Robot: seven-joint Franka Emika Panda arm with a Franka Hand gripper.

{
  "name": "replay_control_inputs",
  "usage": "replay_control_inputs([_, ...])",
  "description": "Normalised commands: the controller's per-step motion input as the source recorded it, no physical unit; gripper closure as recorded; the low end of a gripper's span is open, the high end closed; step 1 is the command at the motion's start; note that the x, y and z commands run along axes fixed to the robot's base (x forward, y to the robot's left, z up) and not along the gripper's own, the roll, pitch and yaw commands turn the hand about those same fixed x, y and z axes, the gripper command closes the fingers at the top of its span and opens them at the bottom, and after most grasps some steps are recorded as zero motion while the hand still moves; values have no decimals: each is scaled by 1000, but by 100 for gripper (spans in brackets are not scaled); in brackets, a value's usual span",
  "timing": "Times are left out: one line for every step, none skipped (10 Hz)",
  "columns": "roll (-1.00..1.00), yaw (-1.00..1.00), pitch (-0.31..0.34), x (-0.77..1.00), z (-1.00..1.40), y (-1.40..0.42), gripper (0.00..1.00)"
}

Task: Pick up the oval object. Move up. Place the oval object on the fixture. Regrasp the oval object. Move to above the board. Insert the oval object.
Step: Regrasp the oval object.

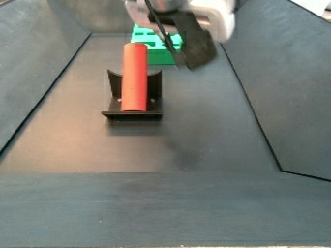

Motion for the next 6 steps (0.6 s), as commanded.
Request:
replay_control_inputs([745, -1000, -218, -61, -23, -239, 0])
replay_control_inputs([724, -1000, -261, -39, -8, -33, 0])
replay_control_inputs([717, -1000, -278, -32, -7, -8, 0])
replay_control_inputs([701, -1000, -307, -33, -8, -4, 0])
replay_control_inputs([693, -1000, -319, -35, -6, -9, 0])
replay_control_inputs([670, -1000, -347, -45, -3, -15, 0])
